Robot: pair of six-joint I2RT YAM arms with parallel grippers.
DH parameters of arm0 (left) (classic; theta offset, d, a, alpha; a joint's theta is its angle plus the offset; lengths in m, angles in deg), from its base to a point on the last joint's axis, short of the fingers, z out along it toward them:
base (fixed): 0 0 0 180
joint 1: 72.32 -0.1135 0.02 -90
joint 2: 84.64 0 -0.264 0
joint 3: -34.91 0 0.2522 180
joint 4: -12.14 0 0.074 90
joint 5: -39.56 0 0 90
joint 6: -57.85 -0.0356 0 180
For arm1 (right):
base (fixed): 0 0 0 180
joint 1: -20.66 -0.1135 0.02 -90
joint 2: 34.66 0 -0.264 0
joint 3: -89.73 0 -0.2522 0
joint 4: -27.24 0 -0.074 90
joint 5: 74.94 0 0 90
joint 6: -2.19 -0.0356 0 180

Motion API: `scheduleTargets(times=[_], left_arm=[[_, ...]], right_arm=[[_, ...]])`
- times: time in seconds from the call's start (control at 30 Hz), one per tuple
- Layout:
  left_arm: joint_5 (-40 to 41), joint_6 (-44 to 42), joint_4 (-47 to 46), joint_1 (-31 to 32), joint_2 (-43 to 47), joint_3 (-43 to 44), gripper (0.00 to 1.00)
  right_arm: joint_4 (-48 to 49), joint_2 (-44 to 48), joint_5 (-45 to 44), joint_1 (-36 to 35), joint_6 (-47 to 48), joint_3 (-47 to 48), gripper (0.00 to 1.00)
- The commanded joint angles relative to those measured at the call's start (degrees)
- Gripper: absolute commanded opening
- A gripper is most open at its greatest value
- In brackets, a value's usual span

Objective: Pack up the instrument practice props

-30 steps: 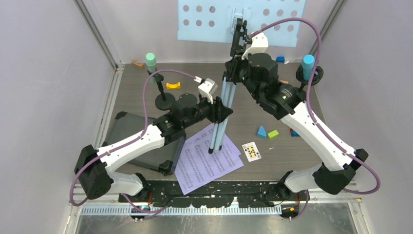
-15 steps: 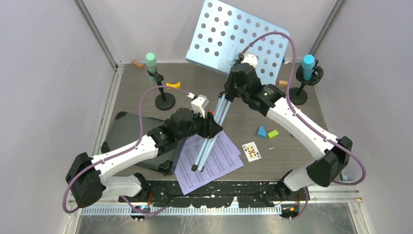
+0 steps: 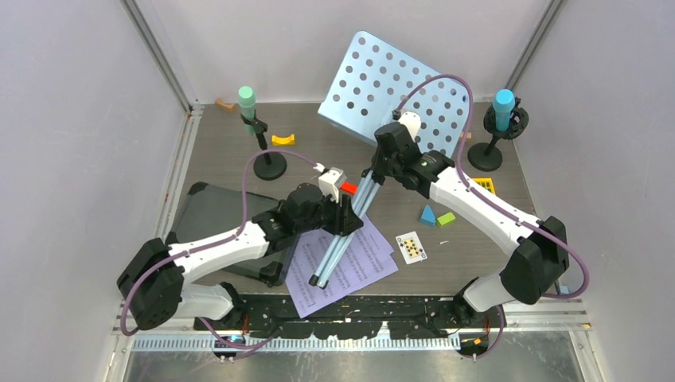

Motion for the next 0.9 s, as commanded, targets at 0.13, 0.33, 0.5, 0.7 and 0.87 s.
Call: scheduleTargets(times=[0.13, 0.33, 0.5, 0.7, 0.87], left_arm=[[-4.1, -1.2, -5.8, -4.5, -4.0, -1.0, 0.00], [-8.9, -0.3, -6.2, -7.0, -8.6, -0.7, 0.00], [-8.3, 0.4, -4.9, -7.8, -10.6, -0.2, 0.00], [-7.2, 1.5, -1.7, -10.0, -12.7, 0.3, 0.00], [-7.1, 1.4, 1.4, -12.1, -15.5, 2.1, 0.00]], right_arm=[[11.0, 0.1, -7.5, 3.2, 1.5, 1.4, 0.00], [12.2, -2.9, -8.2, 4.2, -0.5, -0.8, 0.00], [12.5, -7.0, -6.8, 5.1, -1.0, 0.1, 0.00], [12.4, -13.1, -4.9, 5.3, -0.5, 2.6, 0.00], [12.4, -18.3, -3.9, 5.4, -0.2, 5.4, 0.00]])
